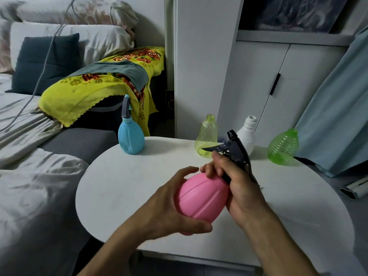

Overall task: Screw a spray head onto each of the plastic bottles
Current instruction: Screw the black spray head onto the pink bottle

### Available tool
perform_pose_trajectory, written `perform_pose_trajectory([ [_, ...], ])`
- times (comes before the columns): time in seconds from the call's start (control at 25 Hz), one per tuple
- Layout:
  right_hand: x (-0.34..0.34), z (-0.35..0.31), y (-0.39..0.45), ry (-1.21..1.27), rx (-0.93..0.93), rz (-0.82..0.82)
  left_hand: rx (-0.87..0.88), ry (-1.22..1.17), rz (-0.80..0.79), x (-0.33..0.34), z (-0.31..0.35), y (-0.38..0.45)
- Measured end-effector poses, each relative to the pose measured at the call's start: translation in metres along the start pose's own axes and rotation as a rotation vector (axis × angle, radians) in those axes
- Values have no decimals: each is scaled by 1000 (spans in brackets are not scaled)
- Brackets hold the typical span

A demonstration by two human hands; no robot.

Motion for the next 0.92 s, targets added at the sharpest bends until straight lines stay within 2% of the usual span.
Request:
perform_pose_trajectory([
  [0.08, 3, -4, -2, 75, 1, -108, 0, -96, -74, -4, 3, 1],
  [0.16, 8, -9, -4, 96, -19, -158, 67, -79, -70, -3, 13, 1],
  [0.4, 1, -12, -2, 51, -151, 67, 161, 28, 132, 1, 18, -7],
  [0.76, -4, -9, -3, 6, -93, 162, 147, 44, 150, 3, 11, -3],
  [0.84, -10, -8, -4, -3, -73, 249, 169, 53, 160, 3, 12, -1],
  [0.92, -21, -5, -7, -8, -61, 383, 259, 223, 210, 5, 17, -3],
])
Point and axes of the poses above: each hand's wrist, its own y-axis towards the middle knuckle, its own x-axis out of the palm, z = x × y, the point moved 8 cm from there along y, towards the middle knuckle, and after that the axes turned 2 degrees about z, right-handed, at the moved point
